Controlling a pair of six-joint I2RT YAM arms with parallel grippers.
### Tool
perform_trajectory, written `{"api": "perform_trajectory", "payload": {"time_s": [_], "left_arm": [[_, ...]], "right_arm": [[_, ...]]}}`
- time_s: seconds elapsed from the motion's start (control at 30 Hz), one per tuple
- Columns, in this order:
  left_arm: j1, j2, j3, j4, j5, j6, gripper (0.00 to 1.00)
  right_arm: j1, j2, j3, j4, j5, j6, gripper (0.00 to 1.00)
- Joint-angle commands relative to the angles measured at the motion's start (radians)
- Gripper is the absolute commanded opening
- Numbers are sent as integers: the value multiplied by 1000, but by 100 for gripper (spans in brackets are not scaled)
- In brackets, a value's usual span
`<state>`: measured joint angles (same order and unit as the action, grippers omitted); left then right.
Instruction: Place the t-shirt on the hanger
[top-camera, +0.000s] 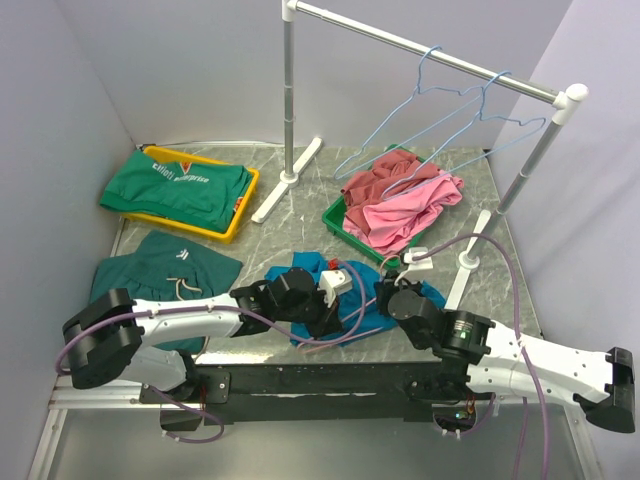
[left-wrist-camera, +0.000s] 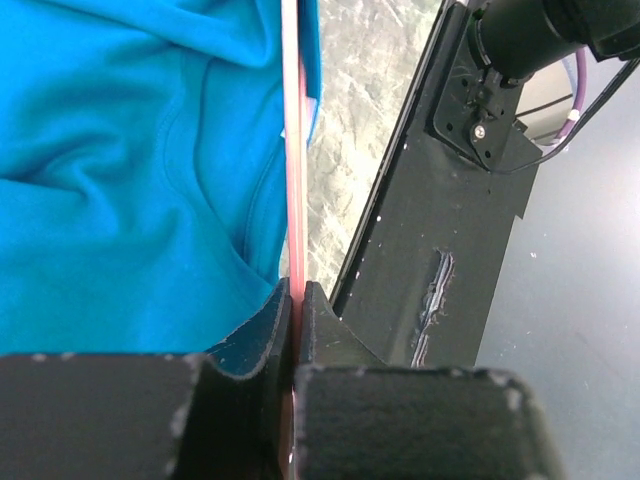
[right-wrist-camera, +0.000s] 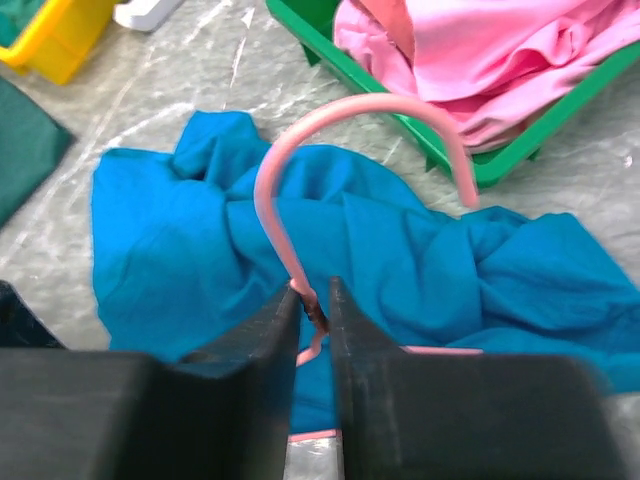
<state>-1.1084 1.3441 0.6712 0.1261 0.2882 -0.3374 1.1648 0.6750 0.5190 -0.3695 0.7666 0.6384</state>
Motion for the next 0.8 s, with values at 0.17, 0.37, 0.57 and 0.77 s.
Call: {"api": "perform_trajectory", "payload": {"time_s": [0.17, 0.37, 0.57, 0.77], "left_arm": [[-16, -22, 30, 29, -17, -46, 9], [-16, -28, 24, 23, -24, -55, 6], [-21, -23, 21, 17, -24, -55, 5], [-37, -22, 36, -5, -38, -38, 5]], "right_arm": [[13, -94, -50, 101, 25, 4, 0], [13, -97, -39, 98, 7, -3, 19], [10, -97, 18, 11, 3, 61, 73], [-39, -22, 33, 32, -53, 58, 72]]}}
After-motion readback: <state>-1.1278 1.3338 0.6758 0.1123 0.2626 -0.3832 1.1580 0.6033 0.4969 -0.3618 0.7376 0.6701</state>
